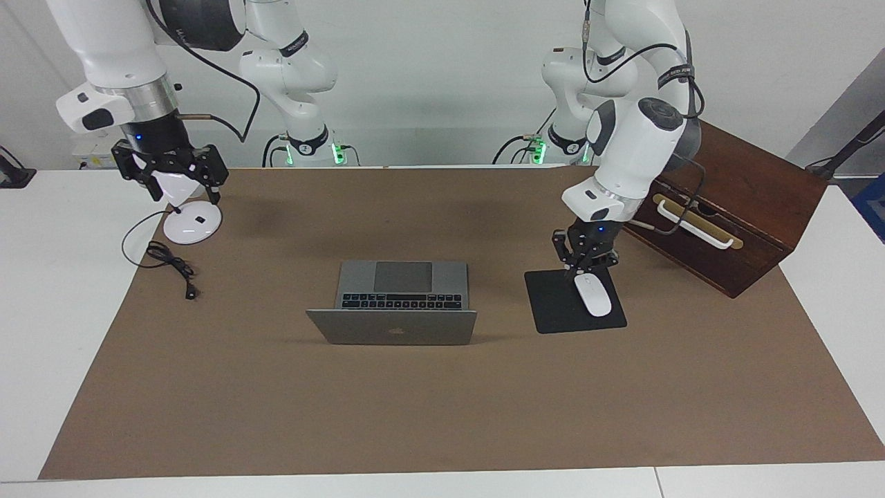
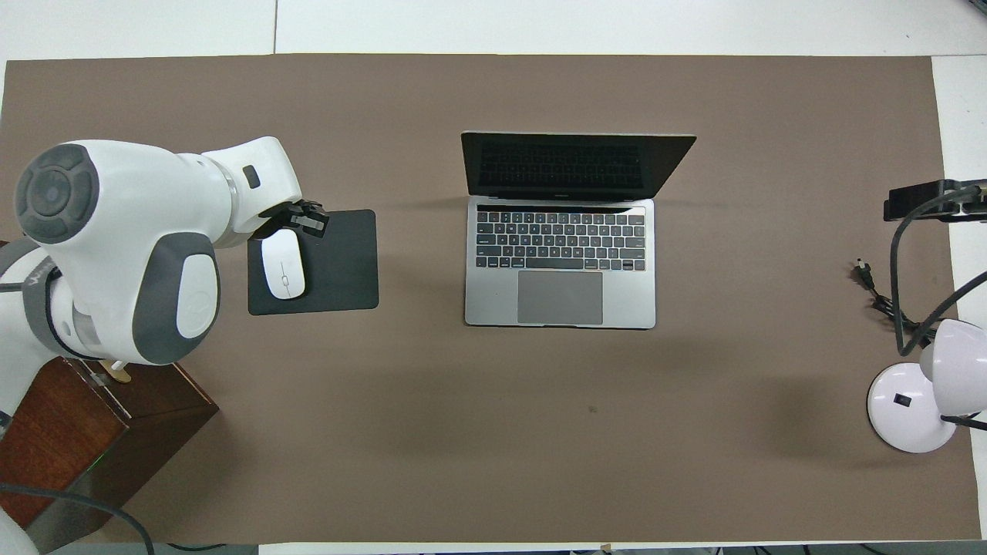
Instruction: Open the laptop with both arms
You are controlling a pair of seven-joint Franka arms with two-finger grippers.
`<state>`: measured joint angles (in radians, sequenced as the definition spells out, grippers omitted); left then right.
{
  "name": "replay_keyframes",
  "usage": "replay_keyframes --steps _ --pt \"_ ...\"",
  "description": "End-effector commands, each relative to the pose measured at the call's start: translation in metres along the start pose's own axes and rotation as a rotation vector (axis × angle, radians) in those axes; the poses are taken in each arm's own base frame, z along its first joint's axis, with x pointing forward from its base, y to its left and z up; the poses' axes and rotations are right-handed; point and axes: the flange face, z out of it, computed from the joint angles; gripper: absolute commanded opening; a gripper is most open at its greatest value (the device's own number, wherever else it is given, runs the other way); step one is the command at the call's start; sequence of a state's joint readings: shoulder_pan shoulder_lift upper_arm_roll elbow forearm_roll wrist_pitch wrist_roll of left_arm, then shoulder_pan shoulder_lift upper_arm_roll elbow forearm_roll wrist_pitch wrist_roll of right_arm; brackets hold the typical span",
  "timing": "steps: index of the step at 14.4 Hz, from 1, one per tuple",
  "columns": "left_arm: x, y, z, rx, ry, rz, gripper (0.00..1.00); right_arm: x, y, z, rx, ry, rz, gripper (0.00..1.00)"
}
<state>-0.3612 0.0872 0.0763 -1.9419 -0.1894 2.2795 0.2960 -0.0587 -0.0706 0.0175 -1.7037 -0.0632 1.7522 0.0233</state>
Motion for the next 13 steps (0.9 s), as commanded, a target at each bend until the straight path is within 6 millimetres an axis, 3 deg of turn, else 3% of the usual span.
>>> replay_keyframes --steps 1,3,4,5,6,7,13 --pt "-0.007 -0.013 -0.028 0.012 -0.02 0.013 0.0 -0.009 0.004 0.005 -0.004 0.009 -0.011 1.0" --pt "-0.014 -0.022 -0.049 0.063 -0.04 0.045 0.13 -0.008 0.005 0.006 -0.005 0.009 -0.018 1.0" --pt "-0.019 -0.025 -0.062 0.064 -0.046 0.04 0.3 -0.008 0.005 0.006 -0.005 0.009 -0.016 1.0" --pt "-0.025 -0.032 -0.074 0.068 -0.053 0.024 0.51 -0.008 0.005 0.006 -0.005 0.011 -0.018 1.0" --pt "-0.03 -0.038 -0.087 0.069 -0.053 0.009 0.93 -0.007 0.004 0.006 -0.003 0.018 -0.017 1.0" --pt "-0.035 -0.043 -0.097 0.07 -0.056 -0.001 1.0 -0.006 0.004 0.006 -0.003 0.026 -0.018 1.0" --pt "-0.06 -0.077 -0.132 0.123 -0.079 -0.038 1.0 -0.003 0.005 0.005 -0.003 0.043 -0.016 1.0"
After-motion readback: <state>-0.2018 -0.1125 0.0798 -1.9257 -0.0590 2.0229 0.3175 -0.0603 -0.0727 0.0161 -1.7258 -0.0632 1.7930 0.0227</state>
